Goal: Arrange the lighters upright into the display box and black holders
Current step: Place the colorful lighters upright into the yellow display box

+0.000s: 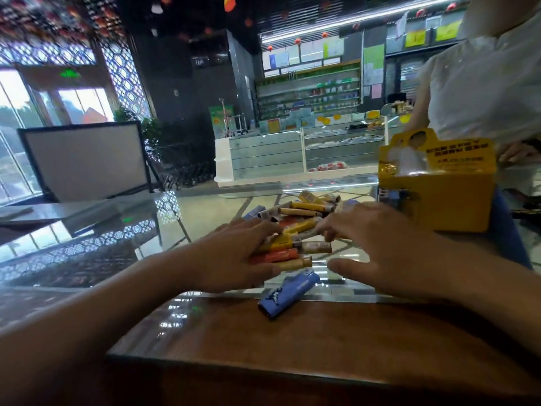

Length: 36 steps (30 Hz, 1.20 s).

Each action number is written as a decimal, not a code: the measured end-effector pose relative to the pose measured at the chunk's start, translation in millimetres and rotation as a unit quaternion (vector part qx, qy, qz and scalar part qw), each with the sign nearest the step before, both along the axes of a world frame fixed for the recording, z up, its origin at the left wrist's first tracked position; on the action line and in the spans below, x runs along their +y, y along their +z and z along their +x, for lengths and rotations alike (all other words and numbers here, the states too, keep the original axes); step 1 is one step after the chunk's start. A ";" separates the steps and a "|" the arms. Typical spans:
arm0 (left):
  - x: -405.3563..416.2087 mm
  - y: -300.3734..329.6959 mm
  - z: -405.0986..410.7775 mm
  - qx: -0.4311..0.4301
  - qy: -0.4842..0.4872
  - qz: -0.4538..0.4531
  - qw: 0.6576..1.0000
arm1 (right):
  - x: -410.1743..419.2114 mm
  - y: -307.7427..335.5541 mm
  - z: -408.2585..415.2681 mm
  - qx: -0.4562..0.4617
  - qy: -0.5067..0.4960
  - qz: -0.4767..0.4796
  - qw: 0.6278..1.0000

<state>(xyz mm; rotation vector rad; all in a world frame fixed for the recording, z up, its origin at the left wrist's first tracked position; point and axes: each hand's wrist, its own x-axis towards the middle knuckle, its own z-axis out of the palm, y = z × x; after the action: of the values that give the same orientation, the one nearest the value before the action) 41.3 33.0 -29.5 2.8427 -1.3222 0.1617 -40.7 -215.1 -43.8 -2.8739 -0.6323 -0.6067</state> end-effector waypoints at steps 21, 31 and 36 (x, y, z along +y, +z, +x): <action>-30.9 -0.8 17.4 -0.021 -0.052 0.082 0.995 | 8.0 -7.0 -0.2 0.071 -0.008 -0.019 0.997; -36.8 0.7 16.7 0.038 -0.022 0.049 0.998 | 9.5 -2.3 -0.5 0.050 0.015 -0.018 0.998; -35.4 -1.0 11.4 0.017 -0.048 0.031 0.998 | 9.9 -2.4 -1.8 0.039 0.009 -0.009 0.999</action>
<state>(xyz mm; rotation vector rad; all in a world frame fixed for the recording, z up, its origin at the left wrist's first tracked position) 52.7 -2.4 -30.6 2.8104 -1.4771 0.0729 -42.5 -205.1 -46.3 -2.8898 -0.6532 -0.4853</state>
